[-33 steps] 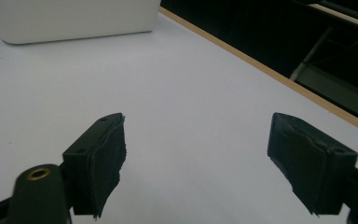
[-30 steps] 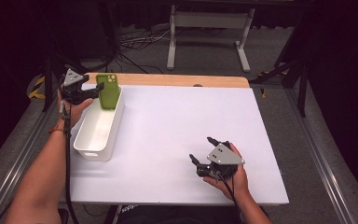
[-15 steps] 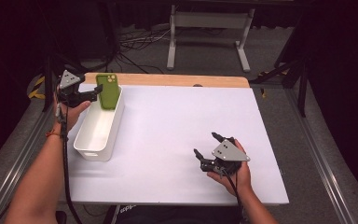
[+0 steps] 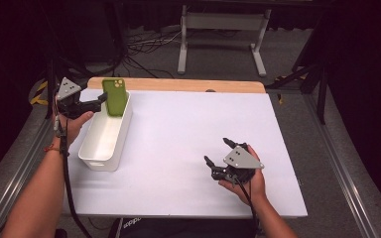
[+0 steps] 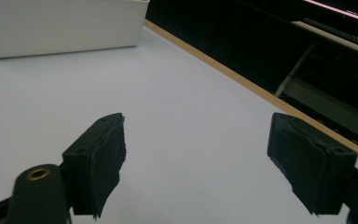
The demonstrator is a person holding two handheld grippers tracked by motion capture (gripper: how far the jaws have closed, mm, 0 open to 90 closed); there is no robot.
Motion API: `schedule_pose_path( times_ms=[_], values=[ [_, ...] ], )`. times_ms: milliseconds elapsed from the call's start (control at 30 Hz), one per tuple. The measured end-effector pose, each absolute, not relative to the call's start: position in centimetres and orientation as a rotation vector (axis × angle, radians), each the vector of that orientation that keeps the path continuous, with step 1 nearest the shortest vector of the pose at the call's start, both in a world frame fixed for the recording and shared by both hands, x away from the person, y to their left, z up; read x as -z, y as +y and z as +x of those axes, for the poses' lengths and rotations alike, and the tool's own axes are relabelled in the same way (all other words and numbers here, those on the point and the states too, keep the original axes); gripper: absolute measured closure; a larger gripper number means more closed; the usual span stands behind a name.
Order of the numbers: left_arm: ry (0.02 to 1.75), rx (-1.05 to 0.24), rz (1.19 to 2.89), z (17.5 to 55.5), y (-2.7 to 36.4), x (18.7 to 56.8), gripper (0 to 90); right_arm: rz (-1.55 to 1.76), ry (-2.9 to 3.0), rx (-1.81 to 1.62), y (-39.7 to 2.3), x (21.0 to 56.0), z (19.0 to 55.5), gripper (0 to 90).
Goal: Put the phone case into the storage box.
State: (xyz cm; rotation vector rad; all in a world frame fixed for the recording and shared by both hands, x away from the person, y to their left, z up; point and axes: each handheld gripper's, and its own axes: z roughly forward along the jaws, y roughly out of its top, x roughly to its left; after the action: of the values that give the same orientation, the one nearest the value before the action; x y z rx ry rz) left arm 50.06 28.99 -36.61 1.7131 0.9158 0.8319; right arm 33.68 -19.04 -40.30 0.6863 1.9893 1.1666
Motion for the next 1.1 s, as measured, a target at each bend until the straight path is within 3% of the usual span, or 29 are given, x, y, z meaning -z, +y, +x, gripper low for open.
schedule_pose_path(
  times_ms=[1100],
  values=[
    [0.765, -0.759, 1.744, 46.7, 26.4, 36.5, 5.3, 0.688, 1.995, -1.155, -19.2, 40.3, 33.1, 20.0]
  ],
)
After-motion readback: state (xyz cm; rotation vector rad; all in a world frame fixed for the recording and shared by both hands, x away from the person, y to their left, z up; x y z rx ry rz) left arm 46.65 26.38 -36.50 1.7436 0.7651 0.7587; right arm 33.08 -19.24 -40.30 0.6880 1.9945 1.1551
